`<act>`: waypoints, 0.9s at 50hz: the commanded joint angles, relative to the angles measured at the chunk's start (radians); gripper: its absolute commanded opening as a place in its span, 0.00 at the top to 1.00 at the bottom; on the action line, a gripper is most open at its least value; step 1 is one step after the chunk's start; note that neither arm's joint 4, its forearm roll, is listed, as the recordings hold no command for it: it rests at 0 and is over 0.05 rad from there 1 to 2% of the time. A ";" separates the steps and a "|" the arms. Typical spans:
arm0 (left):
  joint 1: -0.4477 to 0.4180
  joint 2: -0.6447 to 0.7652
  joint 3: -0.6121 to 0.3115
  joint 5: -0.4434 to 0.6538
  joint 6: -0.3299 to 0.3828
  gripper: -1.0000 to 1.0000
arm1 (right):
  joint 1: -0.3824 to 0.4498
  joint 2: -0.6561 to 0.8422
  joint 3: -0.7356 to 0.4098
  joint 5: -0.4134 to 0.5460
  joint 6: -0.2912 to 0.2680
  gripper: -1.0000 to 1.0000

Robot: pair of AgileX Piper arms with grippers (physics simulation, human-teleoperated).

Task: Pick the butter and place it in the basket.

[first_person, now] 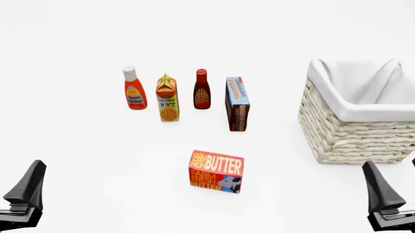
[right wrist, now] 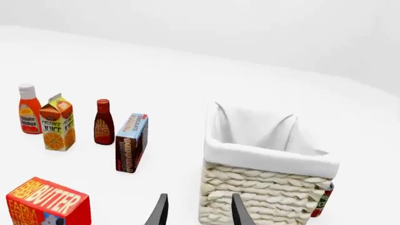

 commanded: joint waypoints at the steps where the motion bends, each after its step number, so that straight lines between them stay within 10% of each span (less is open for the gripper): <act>1: 0.000 0.000 0.000 0.000 0.000 0.00 | 0.037 0.046 -0.001 -0.062 -0.079 0.00; 45: 0.000 0.000 0.000 0.000 0.000 0.00 | 0.208 0.277 -0.282 0.082 -0.242 0.00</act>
